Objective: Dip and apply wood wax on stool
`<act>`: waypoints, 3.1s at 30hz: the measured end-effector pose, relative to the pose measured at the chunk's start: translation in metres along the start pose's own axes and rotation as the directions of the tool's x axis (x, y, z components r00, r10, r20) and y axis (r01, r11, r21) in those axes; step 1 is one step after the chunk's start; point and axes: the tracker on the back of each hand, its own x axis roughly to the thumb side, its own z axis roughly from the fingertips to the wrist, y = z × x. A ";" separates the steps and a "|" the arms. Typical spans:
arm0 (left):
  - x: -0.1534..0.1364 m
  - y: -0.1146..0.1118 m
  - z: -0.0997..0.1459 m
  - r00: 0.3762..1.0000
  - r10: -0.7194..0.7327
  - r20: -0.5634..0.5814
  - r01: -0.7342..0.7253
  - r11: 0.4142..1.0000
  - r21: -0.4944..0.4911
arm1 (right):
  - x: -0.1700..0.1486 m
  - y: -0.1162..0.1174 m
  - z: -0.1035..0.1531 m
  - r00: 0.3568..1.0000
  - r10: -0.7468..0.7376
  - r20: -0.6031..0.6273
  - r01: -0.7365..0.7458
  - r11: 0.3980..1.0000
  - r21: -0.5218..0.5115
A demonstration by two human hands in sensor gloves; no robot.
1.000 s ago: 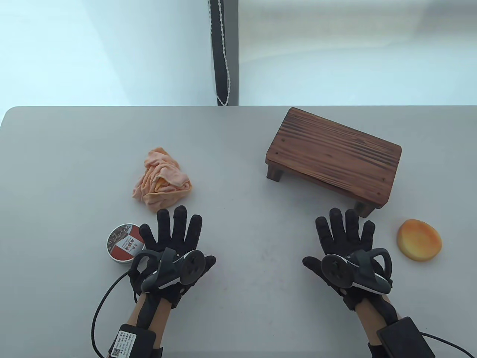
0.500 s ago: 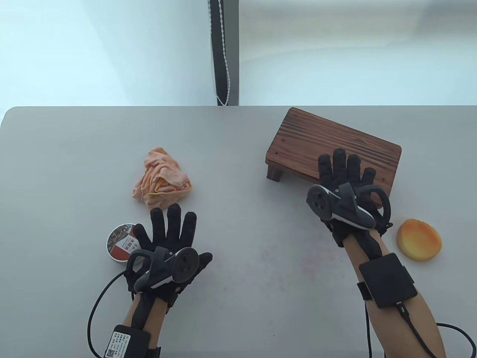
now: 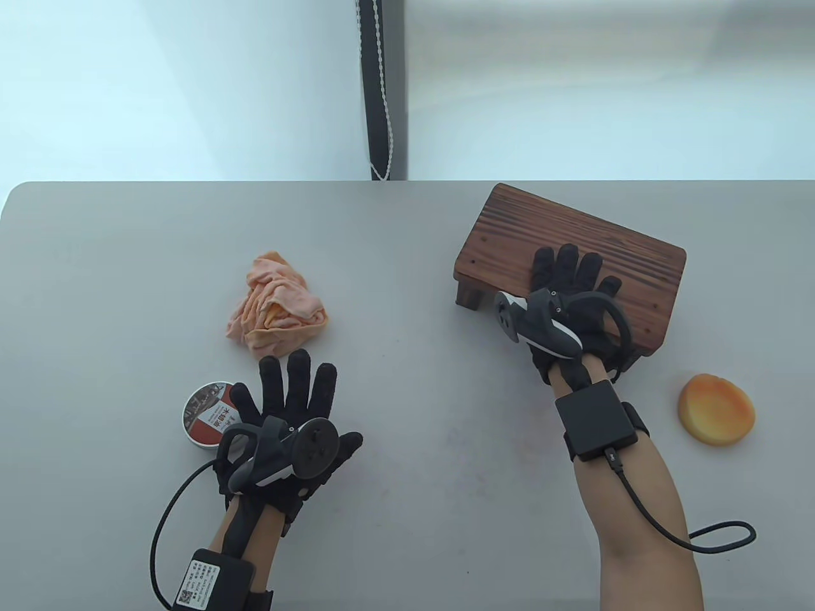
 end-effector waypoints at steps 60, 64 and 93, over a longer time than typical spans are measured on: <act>-0.008 0.004 0.007 0.999 0.037 -0.024 -0.037 0.999 0.003 | 0.106 -0.062 0.117 0.959 0.137 0.246 0.009 0.858 -0.513; -0.007 0.004 0.007 0.999 0.030 -0.019 -0.030 1.000 0.006 | 0.110 -0.058 0.121 0.949 0.175 0.262 -0.026 0.871 -0.490; -0.009 -0.003 -0.001 0.999 0.043 -0.020 -0.044 0.998 -0.037 | -0.064 -0.023 0.136 0.757 -0.653 0.024 0.641 0.735 -0.220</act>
